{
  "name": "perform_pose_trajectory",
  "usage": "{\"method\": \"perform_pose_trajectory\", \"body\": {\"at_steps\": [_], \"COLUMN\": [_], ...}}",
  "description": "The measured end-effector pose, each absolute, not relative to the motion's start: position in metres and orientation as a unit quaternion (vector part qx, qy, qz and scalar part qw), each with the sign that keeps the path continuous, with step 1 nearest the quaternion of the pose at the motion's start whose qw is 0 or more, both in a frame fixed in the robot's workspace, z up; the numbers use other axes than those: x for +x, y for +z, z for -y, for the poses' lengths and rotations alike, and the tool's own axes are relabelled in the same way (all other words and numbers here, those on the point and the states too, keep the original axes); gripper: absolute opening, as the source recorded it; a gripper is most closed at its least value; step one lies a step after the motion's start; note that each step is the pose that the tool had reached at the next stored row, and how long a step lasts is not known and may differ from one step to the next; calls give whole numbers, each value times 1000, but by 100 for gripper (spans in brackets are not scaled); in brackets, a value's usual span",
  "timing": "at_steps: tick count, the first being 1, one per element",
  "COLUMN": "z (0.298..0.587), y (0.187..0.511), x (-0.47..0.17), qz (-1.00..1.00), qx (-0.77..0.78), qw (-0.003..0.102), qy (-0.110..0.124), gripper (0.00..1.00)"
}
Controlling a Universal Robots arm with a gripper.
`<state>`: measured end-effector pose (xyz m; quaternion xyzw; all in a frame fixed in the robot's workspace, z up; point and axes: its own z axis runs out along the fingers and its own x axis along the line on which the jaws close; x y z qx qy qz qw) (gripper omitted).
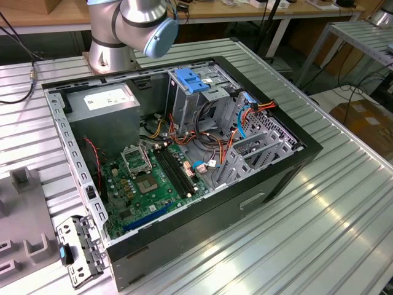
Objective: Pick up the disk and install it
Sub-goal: 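Pick up the disk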
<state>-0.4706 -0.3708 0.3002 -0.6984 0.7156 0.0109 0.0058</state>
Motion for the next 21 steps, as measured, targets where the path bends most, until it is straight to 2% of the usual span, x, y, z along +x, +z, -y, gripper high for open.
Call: {"method": "perform_pose_trajectory", "body": {"at_steps": [21], "z": [371], "y": [350], "x": [-471], "qz": [-716], "qx": [-698], "qw": [-4], "qy": [1], "gripper": [37]}}
